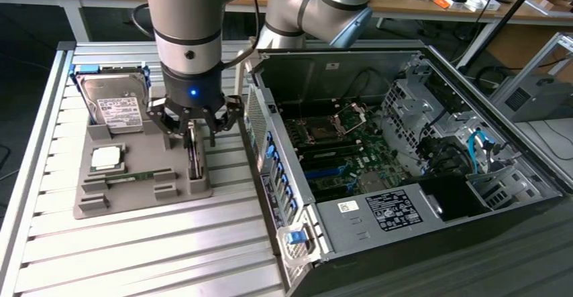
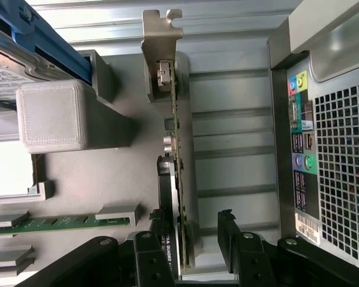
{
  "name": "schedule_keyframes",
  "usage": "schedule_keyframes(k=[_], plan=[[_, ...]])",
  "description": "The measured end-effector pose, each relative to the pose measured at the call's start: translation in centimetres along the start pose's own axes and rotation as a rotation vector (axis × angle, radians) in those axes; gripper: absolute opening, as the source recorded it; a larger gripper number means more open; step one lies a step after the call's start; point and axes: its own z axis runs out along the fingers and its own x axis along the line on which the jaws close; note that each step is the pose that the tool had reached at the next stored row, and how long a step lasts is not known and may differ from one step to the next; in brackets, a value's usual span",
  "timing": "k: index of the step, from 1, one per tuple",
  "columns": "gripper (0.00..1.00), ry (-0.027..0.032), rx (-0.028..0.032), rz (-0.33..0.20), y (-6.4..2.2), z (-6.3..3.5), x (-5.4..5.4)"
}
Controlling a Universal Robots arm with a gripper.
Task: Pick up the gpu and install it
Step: 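Pick up the gpu and move the gpu toward the slot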
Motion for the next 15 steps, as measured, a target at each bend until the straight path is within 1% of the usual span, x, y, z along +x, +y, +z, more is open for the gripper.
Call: schedule_keyframes(k=[8, 15], plan=[[0.48, 0.0005, 0.0004, 0.0, -0.03, 0.42, 0.06], [0.48, -0.0004, -0.0001, 0.0, -0.02, 0.45, 0.06]])
